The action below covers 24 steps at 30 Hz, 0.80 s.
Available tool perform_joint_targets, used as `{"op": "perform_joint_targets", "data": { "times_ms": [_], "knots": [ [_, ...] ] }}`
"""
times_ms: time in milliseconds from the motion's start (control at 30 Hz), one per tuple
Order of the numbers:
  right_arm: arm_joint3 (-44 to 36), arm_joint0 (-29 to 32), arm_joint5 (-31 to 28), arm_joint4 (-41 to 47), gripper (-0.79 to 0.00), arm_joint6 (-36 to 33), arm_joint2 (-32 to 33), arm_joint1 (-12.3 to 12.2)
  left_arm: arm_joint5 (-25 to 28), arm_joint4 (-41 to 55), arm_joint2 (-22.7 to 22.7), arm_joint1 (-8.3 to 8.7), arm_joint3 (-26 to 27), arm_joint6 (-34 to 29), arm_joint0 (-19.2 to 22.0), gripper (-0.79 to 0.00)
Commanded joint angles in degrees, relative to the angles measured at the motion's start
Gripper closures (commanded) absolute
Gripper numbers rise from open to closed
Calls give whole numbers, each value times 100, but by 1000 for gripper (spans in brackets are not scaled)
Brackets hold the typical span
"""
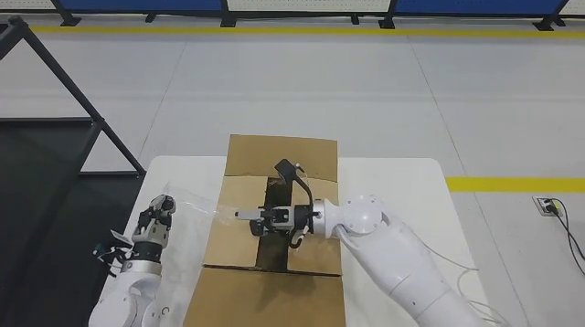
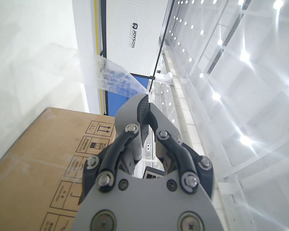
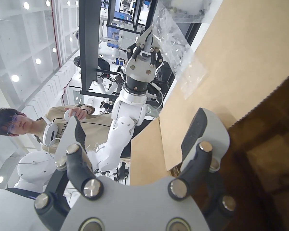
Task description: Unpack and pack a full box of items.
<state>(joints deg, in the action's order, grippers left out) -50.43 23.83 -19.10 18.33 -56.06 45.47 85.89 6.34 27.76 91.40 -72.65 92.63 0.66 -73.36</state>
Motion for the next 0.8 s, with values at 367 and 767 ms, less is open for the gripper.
{"op": "perform_joint_targets", "data": {
  "times_ms": [367,767],
  "knots": [
    [135,-49,64,-46,-785,94,12,85,576,159,112,-83,426,498,-534,0],
    [413,-182,98,-27,-785,171,-113,250,704,82,71,-138,548,540,-689,0]
  ]
}}
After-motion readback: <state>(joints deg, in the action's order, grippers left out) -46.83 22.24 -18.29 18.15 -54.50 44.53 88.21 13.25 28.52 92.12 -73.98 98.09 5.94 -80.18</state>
